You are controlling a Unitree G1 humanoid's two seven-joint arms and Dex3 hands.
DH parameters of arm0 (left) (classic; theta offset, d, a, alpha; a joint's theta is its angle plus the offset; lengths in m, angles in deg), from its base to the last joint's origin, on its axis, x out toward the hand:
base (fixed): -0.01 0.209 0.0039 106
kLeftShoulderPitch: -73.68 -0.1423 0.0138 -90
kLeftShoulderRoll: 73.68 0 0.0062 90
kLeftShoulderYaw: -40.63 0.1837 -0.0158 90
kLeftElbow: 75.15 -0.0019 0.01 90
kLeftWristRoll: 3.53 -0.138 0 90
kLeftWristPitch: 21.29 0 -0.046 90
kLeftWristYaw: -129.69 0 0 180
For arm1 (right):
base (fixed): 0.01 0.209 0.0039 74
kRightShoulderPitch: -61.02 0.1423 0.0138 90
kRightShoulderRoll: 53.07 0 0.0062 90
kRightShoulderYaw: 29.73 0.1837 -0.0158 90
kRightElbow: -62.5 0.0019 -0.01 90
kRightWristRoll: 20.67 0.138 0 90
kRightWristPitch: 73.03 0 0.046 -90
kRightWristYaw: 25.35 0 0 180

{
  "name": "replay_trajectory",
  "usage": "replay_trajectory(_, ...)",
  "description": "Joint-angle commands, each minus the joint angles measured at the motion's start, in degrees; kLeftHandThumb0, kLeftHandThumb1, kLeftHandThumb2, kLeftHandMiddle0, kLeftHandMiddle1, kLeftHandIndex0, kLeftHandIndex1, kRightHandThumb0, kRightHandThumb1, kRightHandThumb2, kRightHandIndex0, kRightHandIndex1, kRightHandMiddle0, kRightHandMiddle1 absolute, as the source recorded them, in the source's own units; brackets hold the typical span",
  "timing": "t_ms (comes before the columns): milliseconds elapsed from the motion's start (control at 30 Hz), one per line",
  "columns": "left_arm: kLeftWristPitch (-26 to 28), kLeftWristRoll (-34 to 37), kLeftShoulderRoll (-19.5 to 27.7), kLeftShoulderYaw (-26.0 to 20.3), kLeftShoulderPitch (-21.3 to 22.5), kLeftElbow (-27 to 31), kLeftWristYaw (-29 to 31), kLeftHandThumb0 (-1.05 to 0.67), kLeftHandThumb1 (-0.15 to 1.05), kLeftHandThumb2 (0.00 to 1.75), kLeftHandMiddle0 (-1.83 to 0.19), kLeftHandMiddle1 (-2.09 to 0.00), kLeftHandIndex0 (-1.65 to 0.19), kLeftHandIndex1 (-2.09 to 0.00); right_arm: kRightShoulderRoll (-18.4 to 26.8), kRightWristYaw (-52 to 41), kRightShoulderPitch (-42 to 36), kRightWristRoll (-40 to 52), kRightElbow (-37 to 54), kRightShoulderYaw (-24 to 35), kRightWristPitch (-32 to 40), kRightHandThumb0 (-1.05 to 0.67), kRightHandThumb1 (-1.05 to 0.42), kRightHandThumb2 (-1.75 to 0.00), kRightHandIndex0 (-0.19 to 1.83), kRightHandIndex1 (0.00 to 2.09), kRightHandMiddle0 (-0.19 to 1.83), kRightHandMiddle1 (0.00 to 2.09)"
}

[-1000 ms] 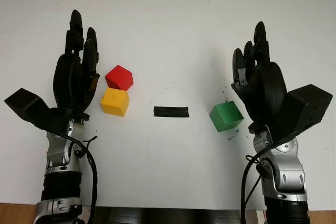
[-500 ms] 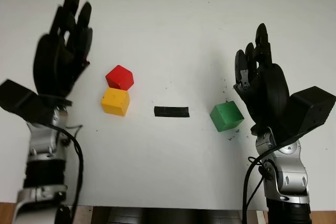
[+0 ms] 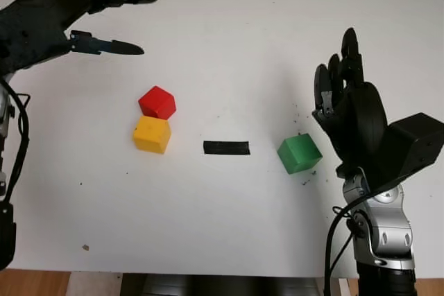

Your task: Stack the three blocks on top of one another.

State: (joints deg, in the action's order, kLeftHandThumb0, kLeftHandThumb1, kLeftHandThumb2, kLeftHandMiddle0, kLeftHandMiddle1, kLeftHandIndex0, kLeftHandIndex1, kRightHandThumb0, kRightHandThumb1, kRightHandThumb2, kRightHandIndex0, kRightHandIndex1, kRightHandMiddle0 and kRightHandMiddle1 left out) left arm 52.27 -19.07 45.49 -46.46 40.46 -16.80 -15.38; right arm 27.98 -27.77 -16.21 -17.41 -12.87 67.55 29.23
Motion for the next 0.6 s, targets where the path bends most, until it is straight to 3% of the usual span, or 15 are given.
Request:
replay_trajectory(0,-2.7,-2.4,1.2,2.3,2.7,-1.8,-0.2,-0.54,0.87,0.04,-0.20,-0.06,-0.47,-0.07,0.6,-0.1,0.0,0.0,0.5,0.4,-0.8,-0.60,-1.05,-0.62,-0.19,0.00,-0.19,0.00)
replay_trajectory(133,-7.5,-7.1,1.7,5.9,5.1,-5.2,-0.2,-0.56,0.86,0.05,-0.25,-0.07,-0.51,-0.07,0.7,-0.1,0.1,0.1,0.6,0.4,-0.4,-0.60,-1.05,-0.61,-0.19,0.00,-0.19,0.00)
replay_trajectory(333,-9.4,-10.2,2.7,8.3,6.2,-4.7,1.7,-0.62,0.87,0.05,-0.22,-0.05,-0.49,-0.05,0.4,0.5,0.4,0.0,0.6,0.2,0.0,-0.60,-1.05,-0.60,-0.19,0.00,-0.19,0.00)
replay_trajectory(567,-5.8,-10.6,3.4,8.9,5.4,-0.3,7.3,-0.60,0.87,0.05,-0.15,-0.03,-0.43,-0.04,0.0,1.0,0.7,-0.1,0.3,-0.2,-0.1,-0.63,-1.05,-0.58,-0.19,0.00,-0.19,0.00)
